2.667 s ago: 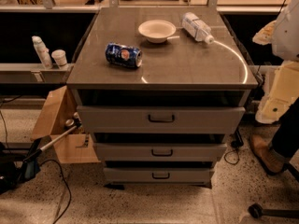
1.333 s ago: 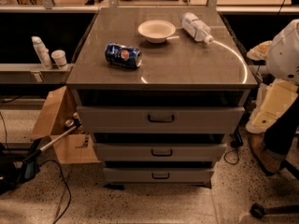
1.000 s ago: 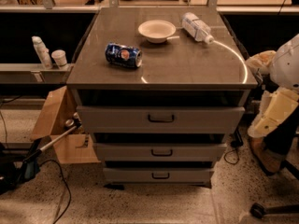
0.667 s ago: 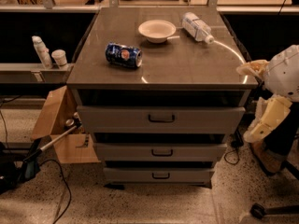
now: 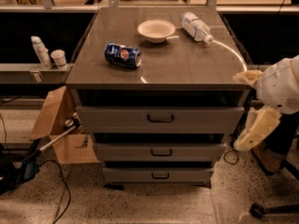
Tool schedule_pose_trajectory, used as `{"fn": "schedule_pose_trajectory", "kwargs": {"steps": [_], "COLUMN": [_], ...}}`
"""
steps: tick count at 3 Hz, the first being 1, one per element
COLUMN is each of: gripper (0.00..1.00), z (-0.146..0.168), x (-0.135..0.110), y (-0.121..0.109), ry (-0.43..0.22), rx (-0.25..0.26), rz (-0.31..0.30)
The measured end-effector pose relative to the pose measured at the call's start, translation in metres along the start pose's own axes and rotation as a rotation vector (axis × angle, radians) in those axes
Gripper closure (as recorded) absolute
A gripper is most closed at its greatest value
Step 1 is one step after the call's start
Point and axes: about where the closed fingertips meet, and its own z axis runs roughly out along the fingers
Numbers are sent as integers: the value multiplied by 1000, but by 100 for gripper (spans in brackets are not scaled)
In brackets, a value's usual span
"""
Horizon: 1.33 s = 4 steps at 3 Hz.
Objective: Open middle drawer
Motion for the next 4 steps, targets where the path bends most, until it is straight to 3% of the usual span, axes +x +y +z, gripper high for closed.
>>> {"fn": "schedule_pose_trajectory", "kwargs": {"steps": [3,4], "gripper": [0,0], "z": [49,85], "x": [26,38], "y": [25,11], "ry": [94,183], "rx": [179,220], "rz": [70,89]}}
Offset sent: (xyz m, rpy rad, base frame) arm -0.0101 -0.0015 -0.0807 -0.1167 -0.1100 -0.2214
